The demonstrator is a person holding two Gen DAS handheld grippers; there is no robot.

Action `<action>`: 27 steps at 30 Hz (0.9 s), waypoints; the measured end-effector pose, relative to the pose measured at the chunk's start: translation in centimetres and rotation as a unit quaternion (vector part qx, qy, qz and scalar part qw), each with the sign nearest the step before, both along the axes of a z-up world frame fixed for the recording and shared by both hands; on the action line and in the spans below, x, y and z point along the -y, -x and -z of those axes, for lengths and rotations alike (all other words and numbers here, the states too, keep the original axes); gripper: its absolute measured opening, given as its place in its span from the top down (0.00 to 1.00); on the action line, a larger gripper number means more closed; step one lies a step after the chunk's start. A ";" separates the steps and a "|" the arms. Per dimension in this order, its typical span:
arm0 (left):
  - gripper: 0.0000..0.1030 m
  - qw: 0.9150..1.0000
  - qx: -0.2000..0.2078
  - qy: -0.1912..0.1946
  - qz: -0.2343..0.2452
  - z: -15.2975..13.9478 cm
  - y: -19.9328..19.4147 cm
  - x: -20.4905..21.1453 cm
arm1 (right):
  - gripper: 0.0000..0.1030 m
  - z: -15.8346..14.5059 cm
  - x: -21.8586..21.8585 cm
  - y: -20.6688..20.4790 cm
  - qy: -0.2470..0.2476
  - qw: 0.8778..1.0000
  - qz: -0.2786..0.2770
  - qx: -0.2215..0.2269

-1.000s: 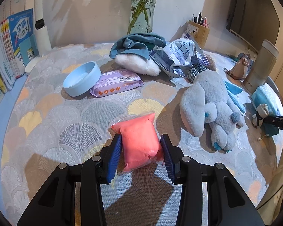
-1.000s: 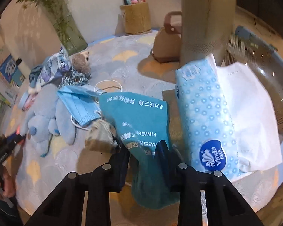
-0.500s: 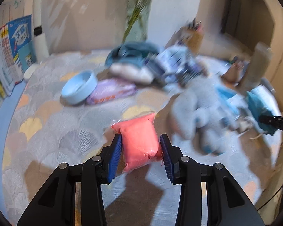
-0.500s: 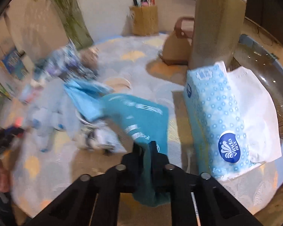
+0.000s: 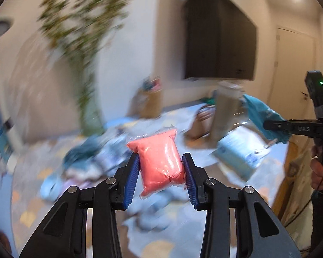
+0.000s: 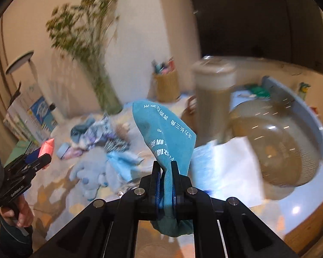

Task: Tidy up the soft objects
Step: 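Lower both items onto the glass plate and open both tools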

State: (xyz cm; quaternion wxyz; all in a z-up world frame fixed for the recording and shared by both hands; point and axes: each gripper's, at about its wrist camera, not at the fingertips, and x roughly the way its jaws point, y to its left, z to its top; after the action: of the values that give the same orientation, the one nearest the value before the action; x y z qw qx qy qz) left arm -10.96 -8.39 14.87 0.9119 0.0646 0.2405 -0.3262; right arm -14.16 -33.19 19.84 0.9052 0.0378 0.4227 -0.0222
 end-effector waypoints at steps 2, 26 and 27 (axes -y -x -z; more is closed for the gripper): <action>0.64 0.999 0.005 0.002 0.032 -1.1 0.2 2.7 | 0.92 -1.5 1.8 0.7 0.004 1.000 0.024 0.013; 0.24 0.982 -0.082 -0.058 0.159 1.4 -3.9 36.0 | 0.73 0.7 26.5 -1.9 -0.158 0.942 0.294 -0.034; 0.23 0.983 -0.078 -0.059 0.157 1.6 -4.0 36.2 | 0.53 0.8 26.7 -1.9 -0.164 0.942 0.291 -0.033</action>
State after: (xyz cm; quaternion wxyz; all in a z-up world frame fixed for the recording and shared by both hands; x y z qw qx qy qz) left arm -6.97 -44.59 13.24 0.8223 0.1297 0.3170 -0.4544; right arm -12.25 -59.85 19.06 0.8258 0.3066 0.4211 -0.2163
